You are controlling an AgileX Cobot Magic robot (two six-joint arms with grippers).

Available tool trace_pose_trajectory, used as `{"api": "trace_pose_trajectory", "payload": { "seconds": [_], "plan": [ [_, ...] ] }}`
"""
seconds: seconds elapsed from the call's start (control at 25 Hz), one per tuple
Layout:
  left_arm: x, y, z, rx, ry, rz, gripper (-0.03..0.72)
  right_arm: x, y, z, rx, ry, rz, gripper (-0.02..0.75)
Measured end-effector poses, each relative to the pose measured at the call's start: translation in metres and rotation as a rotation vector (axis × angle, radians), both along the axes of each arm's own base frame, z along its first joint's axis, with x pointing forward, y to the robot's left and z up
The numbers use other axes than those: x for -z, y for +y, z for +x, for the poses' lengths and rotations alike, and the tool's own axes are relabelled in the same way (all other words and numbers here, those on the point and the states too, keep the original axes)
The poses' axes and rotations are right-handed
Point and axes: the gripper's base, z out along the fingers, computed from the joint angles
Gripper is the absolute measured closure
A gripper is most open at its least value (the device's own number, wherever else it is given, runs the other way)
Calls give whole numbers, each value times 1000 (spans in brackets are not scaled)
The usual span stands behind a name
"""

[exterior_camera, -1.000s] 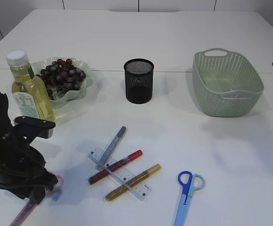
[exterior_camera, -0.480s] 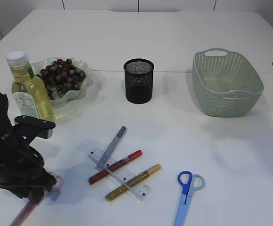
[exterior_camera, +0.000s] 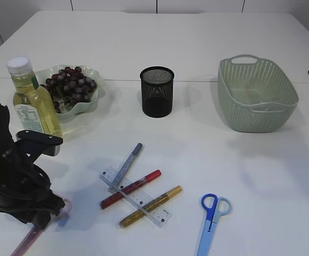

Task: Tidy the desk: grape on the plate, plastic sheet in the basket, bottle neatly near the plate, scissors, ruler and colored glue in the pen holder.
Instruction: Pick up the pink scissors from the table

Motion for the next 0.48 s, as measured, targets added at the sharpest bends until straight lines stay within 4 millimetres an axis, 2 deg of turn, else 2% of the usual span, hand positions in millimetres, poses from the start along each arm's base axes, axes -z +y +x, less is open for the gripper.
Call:
{"api": "trace_pose_trajectory", "payload": {
  "seconds": [0.24,0.48],
  "plan": [
    [-5,-3,7,-2,-27,-14,413,0,0,0,0,0,0,207],
    [4,-3,6,-5,21,3,412,0,0,0,0,0,0,207]
  ]
}}
